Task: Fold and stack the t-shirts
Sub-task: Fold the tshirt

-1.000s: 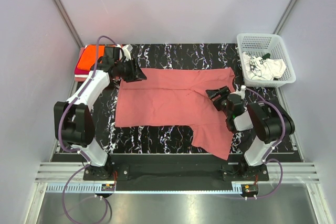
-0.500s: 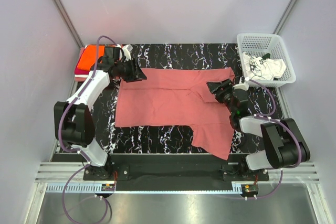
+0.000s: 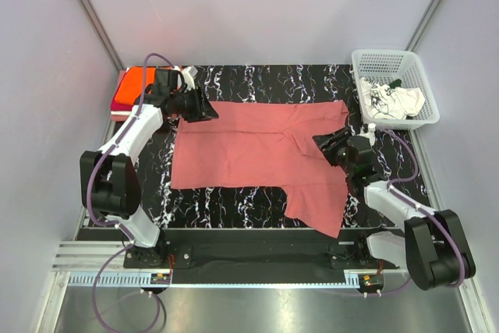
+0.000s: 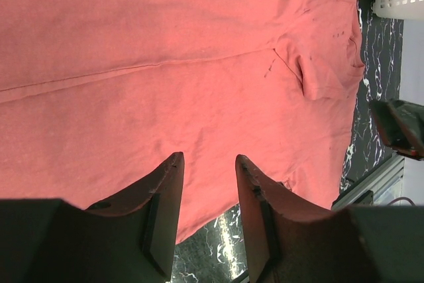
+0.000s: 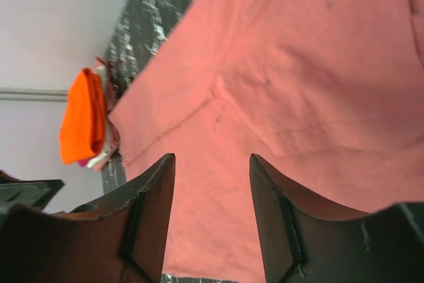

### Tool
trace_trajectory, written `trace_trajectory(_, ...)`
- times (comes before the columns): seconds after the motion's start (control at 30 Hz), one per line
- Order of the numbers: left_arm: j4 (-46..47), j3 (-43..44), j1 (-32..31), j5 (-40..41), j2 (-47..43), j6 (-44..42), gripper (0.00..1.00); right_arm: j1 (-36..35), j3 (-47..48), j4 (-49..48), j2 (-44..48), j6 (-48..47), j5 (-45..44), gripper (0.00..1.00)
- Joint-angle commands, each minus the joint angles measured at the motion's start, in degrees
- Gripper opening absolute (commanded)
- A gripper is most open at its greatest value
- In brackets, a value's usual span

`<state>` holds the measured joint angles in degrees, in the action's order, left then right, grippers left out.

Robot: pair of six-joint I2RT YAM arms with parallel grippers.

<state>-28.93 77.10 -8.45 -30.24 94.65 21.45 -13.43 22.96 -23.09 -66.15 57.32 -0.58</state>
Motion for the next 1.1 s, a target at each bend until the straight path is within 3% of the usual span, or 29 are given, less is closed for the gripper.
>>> trace_trajectory(0.0,2.38,0.33,-0.17,-2.10,-3.16,-0.10,0.42,-0.98,2.61,6.04,-4.05,3.23,-0.57,0.56)
trace_trajectory(0.13,2.47,-0.11,-0.16,-1.84,-3.42,-0.27,0.42,-2.65,8.49,8.93,-10.83,1.05,0.05,0.56)
trace_trajectory(0.3,2.56,0.07,-0.16,-2.19,-2.37,-0.36,0.43,-4.76,19.82,16.83,-20.14,-5.72,0.14,0.42)
trace_trajectory(0.57,1.07,-1.42,0.01,6.49,-2.45,-0.54,0.44,-4.85,22.47,19.84,-28.06,-5.37,-3.11,0.39)
trace_trajectory(0.7,-0.16,-3.88,0.80,7.91,-6.65,3.32,0.50,-4.85,27.92,29.91,-33.15,-7.66,-3.90,0.41)
trace_trajectory(0.87,-0.25,-13.79,2.20,14.93,-15.97,11.40,0.50,-4.85,32.05,45.45,-28.96,-5.82,-5.22,0.42)
trace_trajectory(0.93,-0.25,-17.23,2.82,22.80,-21.94,14.92,0.51,-4.76,32.41,50.14,-23.96,-3.63,-5.66,0.44)
trace_trajectory(1.07,-0.60,-25.13,3.09,29.97,-30.39,23.79,0.52,-4.76,30.48,55.86,-14.20,0.84,-5.12,0.45)
